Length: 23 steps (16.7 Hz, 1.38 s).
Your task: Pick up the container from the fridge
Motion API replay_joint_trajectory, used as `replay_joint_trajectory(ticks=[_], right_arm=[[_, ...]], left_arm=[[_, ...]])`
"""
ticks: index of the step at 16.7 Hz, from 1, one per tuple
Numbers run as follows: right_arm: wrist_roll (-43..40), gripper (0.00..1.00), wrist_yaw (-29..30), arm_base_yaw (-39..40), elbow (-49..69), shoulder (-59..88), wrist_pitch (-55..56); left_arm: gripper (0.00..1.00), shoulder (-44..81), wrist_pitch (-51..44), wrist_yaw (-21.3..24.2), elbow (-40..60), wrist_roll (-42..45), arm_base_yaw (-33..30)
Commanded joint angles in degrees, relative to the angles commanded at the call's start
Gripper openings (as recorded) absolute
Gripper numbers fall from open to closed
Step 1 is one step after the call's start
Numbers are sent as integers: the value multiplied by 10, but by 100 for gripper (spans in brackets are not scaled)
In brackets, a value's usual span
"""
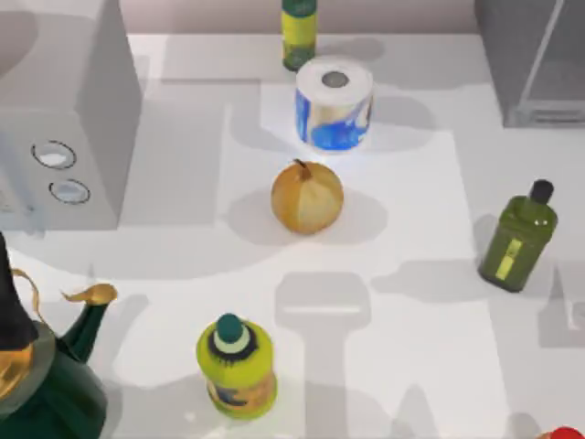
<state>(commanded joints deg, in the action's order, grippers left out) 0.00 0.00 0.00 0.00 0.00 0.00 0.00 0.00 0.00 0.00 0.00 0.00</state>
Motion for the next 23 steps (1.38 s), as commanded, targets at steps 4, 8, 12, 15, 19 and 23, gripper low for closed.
replay_joint_trajectory(ticks=[4,8,12,15,19,23], right_arm=[[0,100,-10,-10,5,18,18],[1,100,-52,-53,24,126,127],[3,100,-106,-110,42,318,303],[6,100,-148,-153,50,497,444],[10,100,-199,-207,59,731,632],[11,100,-248,-258,78,909,796]], left_arm=[[100,0,0,0,0,0,0],[100,0,0,0,0,0,0],[100,0,0,0,0,0,0],[100,0,0,0,0,0,0],[100,0,0,0,0,0,0],[100,0,0,0,0,0,0]])
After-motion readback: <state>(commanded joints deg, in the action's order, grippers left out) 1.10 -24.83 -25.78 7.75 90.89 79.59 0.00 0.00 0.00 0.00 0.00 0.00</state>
